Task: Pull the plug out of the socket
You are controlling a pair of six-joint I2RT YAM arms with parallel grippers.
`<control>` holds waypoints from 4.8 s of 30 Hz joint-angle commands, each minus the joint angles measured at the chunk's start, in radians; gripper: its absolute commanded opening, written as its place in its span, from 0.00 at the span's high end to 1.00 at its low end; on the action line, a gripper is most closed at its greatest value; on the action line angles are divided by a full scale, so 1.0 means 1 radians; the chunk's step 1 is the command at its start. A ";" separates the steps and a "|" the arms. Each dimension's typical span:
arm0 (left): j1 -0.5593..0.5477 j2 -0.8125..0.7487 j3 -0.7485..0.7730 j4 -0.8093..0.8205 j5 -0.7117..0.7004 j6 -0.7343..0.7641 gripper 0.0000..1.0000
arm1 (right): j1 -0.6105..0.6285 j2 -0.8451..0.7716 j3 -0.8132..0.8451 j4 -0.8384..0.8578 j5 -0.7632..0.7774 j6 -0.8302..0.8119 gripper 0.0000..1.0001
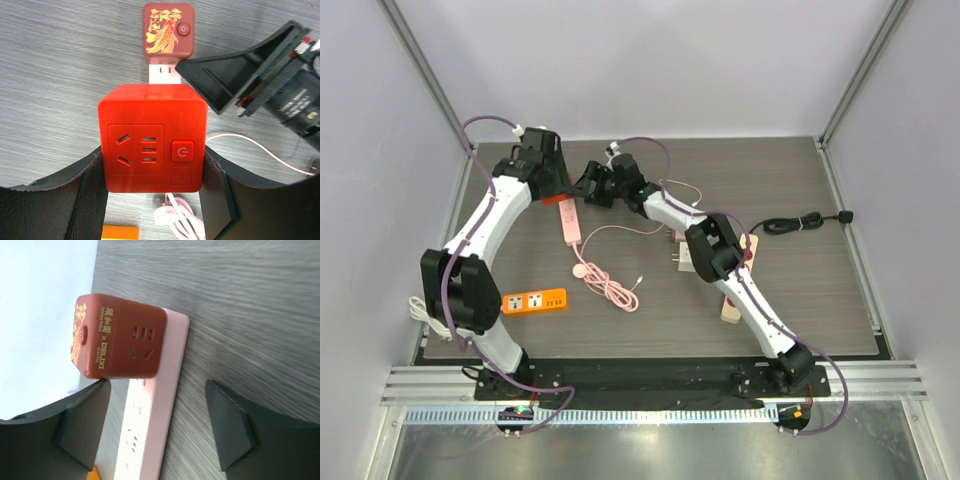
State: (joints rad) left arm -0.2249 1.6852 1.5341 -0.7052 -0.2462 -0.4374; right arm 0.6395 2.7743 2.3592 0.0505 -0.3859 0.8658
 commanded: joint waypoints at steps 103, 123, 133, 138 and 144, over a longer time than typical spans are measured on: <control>0.044 0.528 0.469 -0.095 -0.059 -0.024 0.10 | -0.166 -0.498 -0.403 -0.037 -0.056 -0.258 0.05; 0.050 0.536 0.474 -0.086 0.073 0.012 0.90 | -0.127 -0.450 -0.411 -0.043 -0.088 -0.269 0.05; 0.056 0.393 0.410 -0.046 0.091 -0.012 1.00 | -0.028 -0.452 -0.627 0.231 -0.120 -0.186 0.25; 0.055 0.358 0.393 -0.040 0.105 -0.024 1.00 | 0.012 -0.380 -0.589 0.334 -0.180 -0.102 0.23; 0.056 0.352 0.388 -0.039 0.137 -0.046 1.00 | 0.029 -0.291 -0.569 0.471 -0.165 0.019 0.22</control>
State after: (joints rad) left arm -0.1719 2.0979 1.9217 -0.7742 -0.1448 -0.4568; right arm 0.6739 2.4428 1.7473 0.3878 -0.5472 0.8059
